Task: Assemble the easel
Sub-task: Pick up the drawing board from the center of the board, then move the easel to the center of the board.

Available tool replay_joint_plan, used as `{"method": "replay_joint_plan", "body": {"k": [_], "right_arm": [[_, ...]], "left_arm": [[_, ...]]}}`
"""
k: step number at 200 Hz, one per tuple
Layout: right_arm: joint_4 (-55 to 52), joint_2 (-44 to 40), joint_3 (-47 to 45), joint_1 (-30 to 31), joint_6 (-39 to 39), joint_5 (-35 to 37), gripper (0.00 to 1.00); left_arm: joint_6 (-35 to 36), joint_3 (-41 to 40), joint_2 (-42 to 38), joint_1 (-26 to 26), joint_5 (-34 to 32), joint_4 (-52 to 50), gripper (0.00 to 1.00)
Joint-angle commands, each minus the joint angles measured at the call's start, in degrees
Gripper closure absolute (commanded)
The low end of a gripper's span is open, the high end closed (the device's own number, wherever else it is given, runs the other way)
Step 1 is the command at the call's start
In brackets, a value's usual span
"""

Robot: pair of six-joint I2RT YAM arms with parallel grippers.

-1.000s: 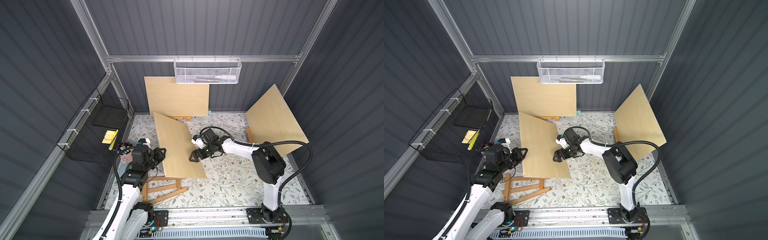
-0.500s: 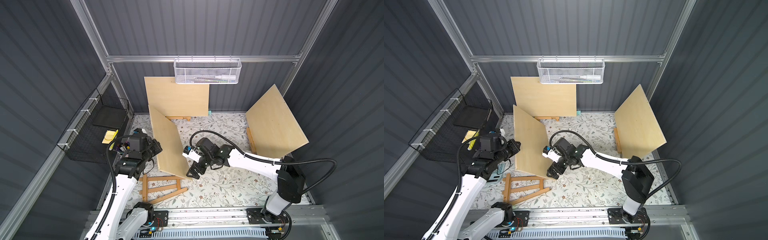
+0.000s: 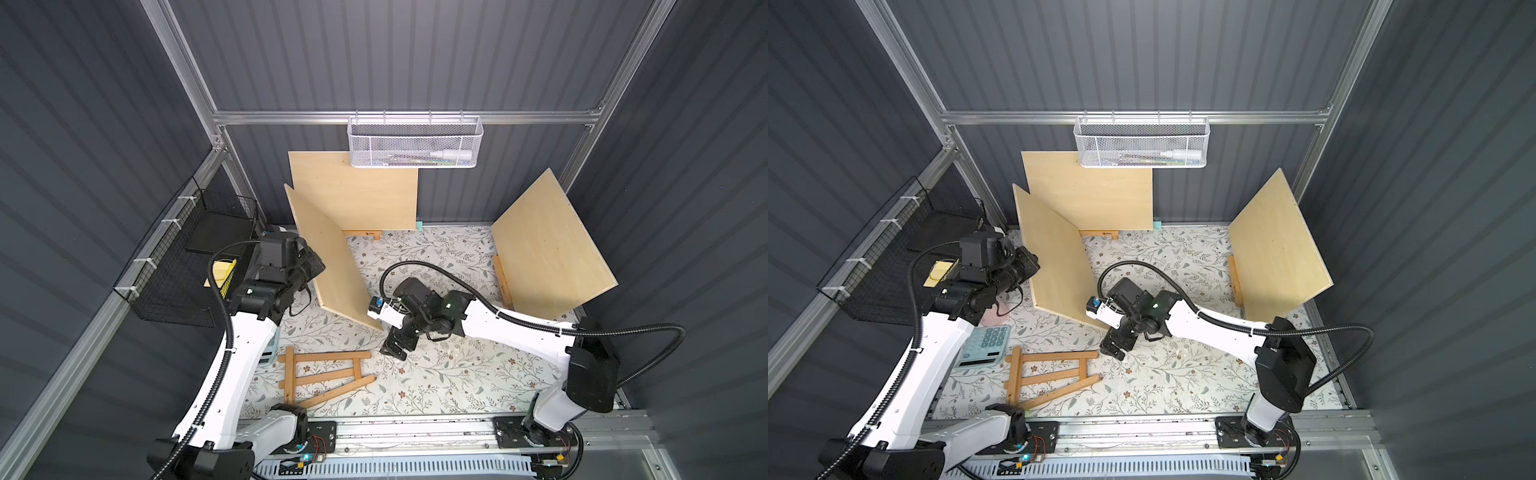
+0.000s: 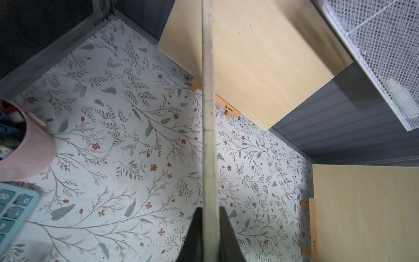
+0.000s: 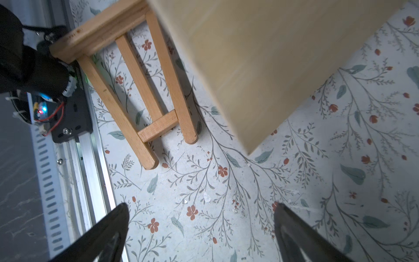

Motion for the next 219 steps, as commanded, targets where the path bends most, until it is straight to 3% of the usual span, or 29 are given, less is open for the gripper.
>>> {"method": "replay_joint_plan", "body": {"k": [1,57,99,153,184,219], "right_arm": [[-1.8,4.9,2.4,2.9,-3.9,4.2,0.01],[-3.3,15.1,11.4,6.2,-6.6,4.0,0.01],[-3.0,20.6,16.1,7.9,-7.7,2.8,0.01],[-6.1,30.2,24.6,8.3,-7.5,3.0,0.01],[-5.0,29.8,20.8,8.1,-6.6,9.4,0.01],[-1.9,24.5,10.4,5.8,-3.8,19.0,0.01]], "left_arm": [[3.1,10.0,-1.1,-0.3,-7.5,14.7,1.0],[4.7,15.3,-1.1,-0.6,-9.9,4.9,1.0],[8.6,13.6,-6.7,-0.6,-16.3,8.7,1.0],[12.4,16.3,-6.2,-0.6,-18.5,10.2,1.0],[12.7,15.7,-6.5,-0.6,-19.0,11.1,1.0],[13.7,13.7,-5.7,-0.6,-17.0,12.0,1.0]]}}
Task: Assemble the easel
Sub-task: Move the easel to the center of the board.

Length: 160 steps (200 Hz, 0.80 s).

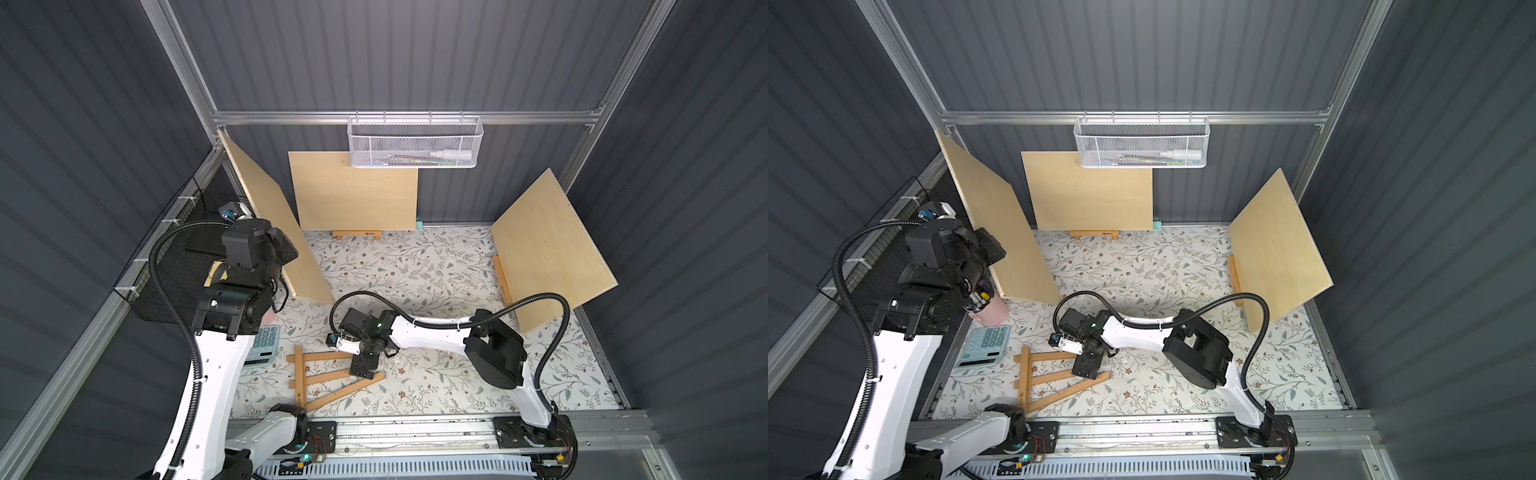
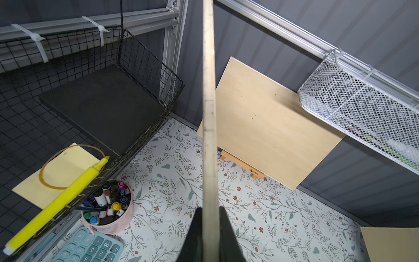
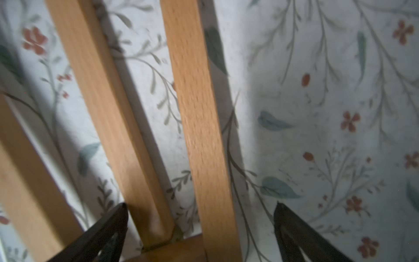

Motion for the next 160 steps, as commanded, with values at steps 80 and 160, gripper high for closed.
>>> {"method": "replay_joint_plan", "body": {"k": [80,160], "right_arm": [[-0.6,-24.5,-21.4,-17.2,2.8,13.5,0.01],[-10.9,-29.9,-20.7,-20.2,25.6,-0.2,0.03]], "left_arm": [[-4.6,-13.4,-1.2,-0.6,14.6,23.4,1.0],[-4.3,-15.7,-1.2,-1.5,11.5,23.2,1.0]]}}
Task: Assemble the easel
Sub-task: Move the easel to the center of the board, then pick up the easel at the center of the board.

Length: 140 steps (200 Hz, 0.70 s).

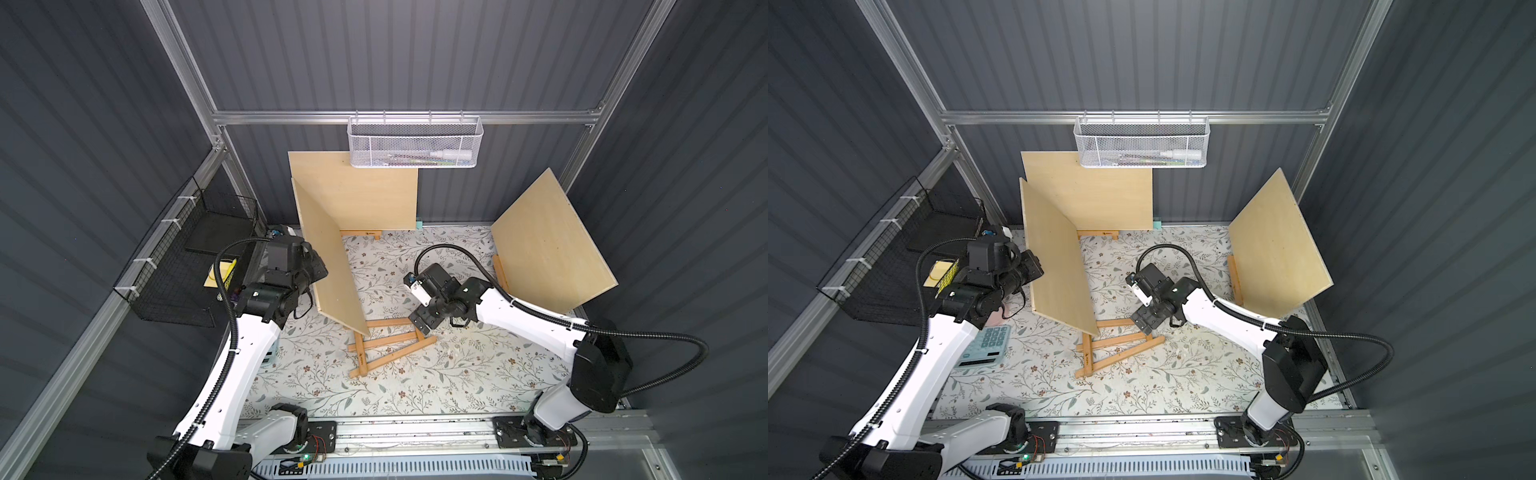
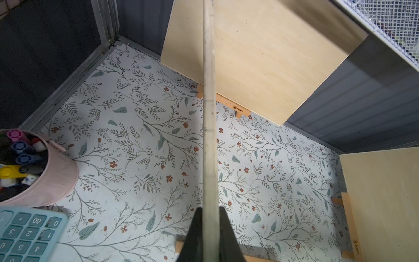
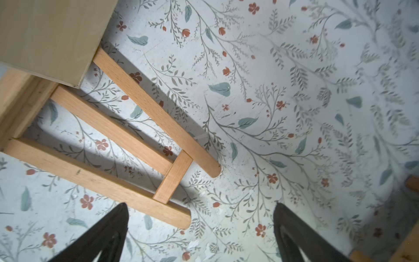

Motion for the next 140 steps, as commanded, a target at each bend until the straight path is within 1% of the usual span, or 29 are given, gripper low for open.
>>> {"method": "replay_joint_plan", "body": {"k": [1,31,39,56,65,89,110,140], "right_arm": [[-4.8,1.8,-1.4,-0.3,9.9,-6.9,0.03],[-2.7,4.3,-2.6,-0.3,13.9,-7.7,0.05],[-1.6,5.0,-2.7,-0.3,14.1,-8.1,0.09],[0.1,7.2,-2.2,-0.2,14.1,-9.3,0.26],[0.8,8.6,-1.8,-0.3,14.0,-10.1,0.32],[2.4,11.4,-1.7,-0.4,14.4,-10.8,0.41],[3.2,12.8,-2.1,-0.5,14.2,-10.3,0.47],[5.5,14.5,-2.8,-0.6,13.8,-10.6,0.59]], "left_arm": [[-0.4,2.3,-3.2,0.0,-2.8,14.6,1.0],[-0.3,3.0,-2.2,0.0,-2.4,15.0,1.0],[-0.3,3.3,-2.0,0.0,-2.4,15.0,1.0],[-0.4,3.6,-1.9,0.0,-2.8,15.2,1.0],[-0.3,3.8,-2.0,0.0,-2.9,15.1,1.0],[0.1,4.5,-2.5,0.0,-3.8,14.6,1.0],[0.5,5.0,-2.9,0.0,-4.1,14.0,1.0],[0.6,5.3,-3.4,0.0,-4.6,13.6,1.0]]}}
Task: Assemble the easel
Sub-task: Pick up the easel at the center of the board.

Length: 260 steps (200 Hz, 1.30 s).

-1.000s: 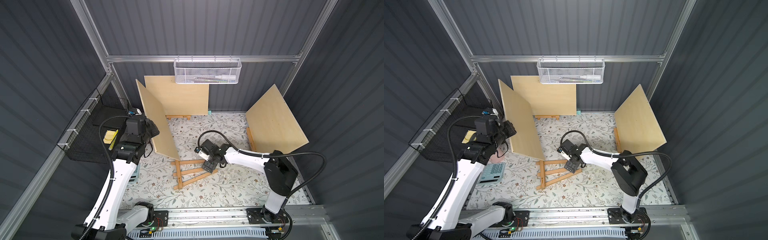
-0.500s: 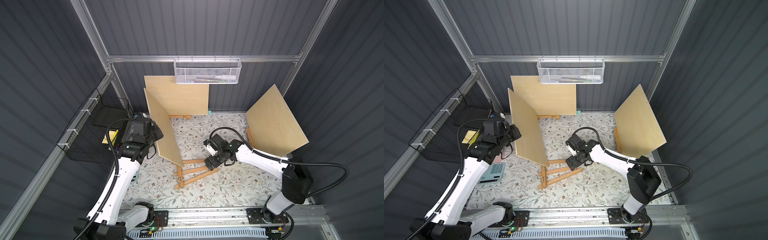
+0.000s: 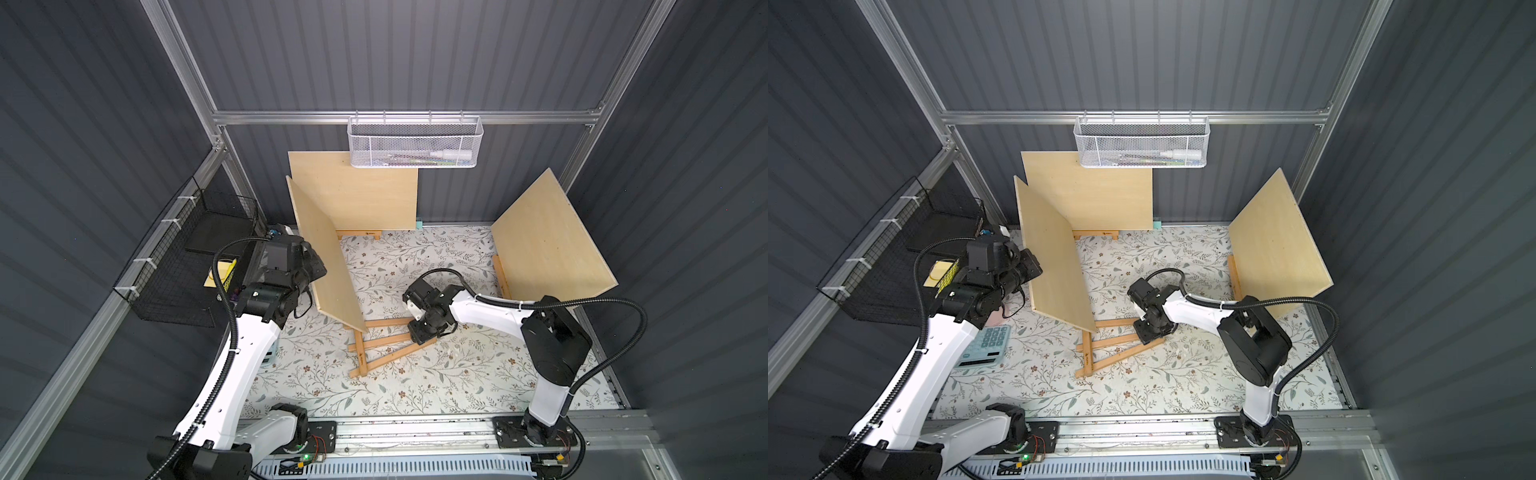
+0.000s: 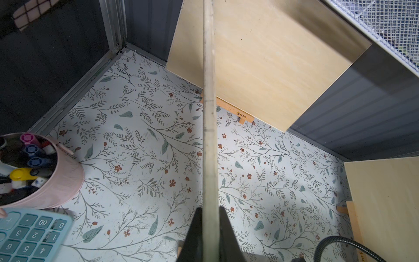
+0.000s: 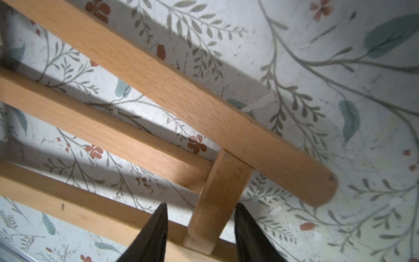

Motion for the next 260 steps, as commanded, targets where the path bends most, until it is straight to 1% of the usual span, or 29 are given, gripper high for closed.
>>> {"method": "replay_joint_plan", "body": {"k": [1,41,54,80,83,91,112,139,157,175,178,184,198,206,224,227,243,260], "right_arm": [[1.9,1.5,-0.5,-0.4,0.2,-0.9,0.59],[3.8,3.0,-1.0,-0.6,-1.0,-3.0,0.68],[4.2,3.8,-0.7,-1.1,-1.4,-3.9,0.72],[5.1,3.8,-1.3,-2.6,-1.1,-5.6,0.87],[5.2,3.6,-1.5,-2.7,-1.1,-5.9,0.89],[5.4,2.8,-1.9,-3.2,-1.2,-6.4,0.92],[4.4,-1.1,-2.3,-4.7,-2.7,-7.5,0.94],[-1.3,-7.8,-0.5,-8.2,-4.3,-8.7,0.97],[-4.6,-13.4,-0.2,-11.5,-4.9,-10.8,0.98],[-7.1,-18.6,-1.2,-15.1,-4.9,-12.3,0.98],[-7.4,-19.4,-1.5,-15.8,-4.9,-14.4,0.98],[-7.6,-21.2,-2.0,-17.0,-4.5,-15.5,0.98],[-8.4,-24.6,-2.3,-20.6,-3.5,-17.2,0.99],[-9.0,-26.3,-1.5,-22.5,-2.9,-17.3,0.99],[-12.4,-28.4,4.2,-23.8,-3.5,-13.5,0.99],[-13.1,-28.4,5.5,-23.8,-3.9,-10.8,0.99],[-18.3,-27.7,14.1,-23.8,-6.2,-3.8,0.98],[-24.0,-25.7,22.9,-23.8,-9.1,4.4,0.99]], "left_arm": [[0.6,5.4,-3.4,0.0,-3.0,13.1,1.0],[2.3,8.0,-3.9,0.0,-3.3,13.1,1.0],[2.7,9.0,-3.9,-0.1,-2.9,13.3,1.0],[3.6,9.8,-4.0,0.0,-2.8,13.9,1.0],[3.8,11.7,-4.1,0.0,-2.7,13.9,1.0],[4.1,12.5,-4.1,0.0,-2.8,14.0,1.0],[4.6,13.5,-4.0,-0.1,-3.0,14.1,1.0],[5.2,14.2,-4.0,0.0,-3.3,14.7,1.0],[5.9,14.7,-4.0,0.0,-5.4,15.0,1.0],[6.4,14.4,-4.7,0.0,-9.6,15.8,1.0],[6.6,14.3,-4.7,0.0,-10.2,15.9,1.0],[7.1,14.3,-4.8,0.0,-11.0,16.2,1.0],[8.4,14.8,-4.1,0.0,-11.2,15.9,1.0],[8.6,15.5,-3.3,0.0,-10.2,15.3,1.0],[8.4,16.9,-1.3,0.0,-4.7,14.6,1.0],[8.3,17.2,-0.9,0.0,-3.6,14.5,1.0],[7.7,18.8,1.2,0.0,0.5,13.2,1.0],[6.6,19.6,2.7,0.0,2.0,12.1,1.0]]}}
